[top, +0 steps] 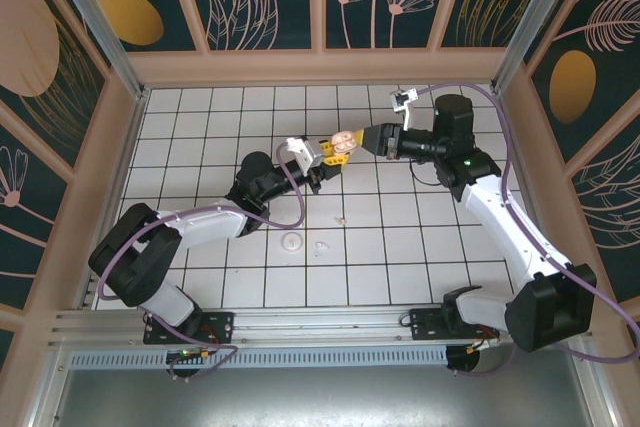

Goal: Insert the wireless bluetooth earbuds into the charging case

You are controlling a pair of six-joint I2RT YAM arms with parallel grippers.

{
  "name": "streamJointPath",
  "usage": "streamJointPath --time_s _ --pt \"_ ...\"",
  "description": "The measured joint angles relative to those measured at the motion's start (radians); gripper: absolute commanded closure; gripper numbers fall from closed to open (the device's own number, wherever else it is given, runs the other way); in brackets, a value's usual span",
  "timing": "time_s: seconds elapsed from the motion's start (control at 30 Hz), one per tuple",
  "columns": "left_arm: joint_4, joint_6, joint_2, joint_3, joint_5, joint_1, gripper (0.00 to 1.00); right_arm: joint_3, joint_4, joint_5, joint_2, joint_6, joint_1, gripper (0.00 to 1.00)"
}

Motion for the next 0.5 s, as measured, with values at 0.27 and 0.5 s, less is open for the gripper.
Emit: streamJointPath --time_s 0.27,0.5 --pt "0.000 0.000 0.000 0.000 -0.009 0.000 0.86 -0.005 0.000 0.011 -0.004 0.000 0.001 0.72" --pt "0.000 0.000 0.000 0.000 -0.027 0.000 0.86 -0.013 0.000 0.016 -0.017 0.006 0.012 0.75"
